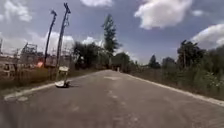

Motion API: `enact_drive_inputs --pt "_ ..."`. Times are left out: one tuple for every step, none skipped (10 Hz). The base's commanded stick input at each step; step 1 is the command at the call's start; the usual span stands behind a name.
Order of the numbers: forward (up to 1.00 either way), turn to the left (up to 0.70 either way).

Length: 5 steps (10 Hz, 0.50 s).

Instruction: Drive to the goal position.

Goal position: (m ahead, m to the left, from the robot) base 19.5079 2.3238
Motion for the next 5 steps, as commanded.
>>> enact_drive_inputs --pt "0.5 0.0" --pt "0.5 0.0" --pt "0.5 0.0" --pt "0.5 0.0" --pt "0.5 0.0"
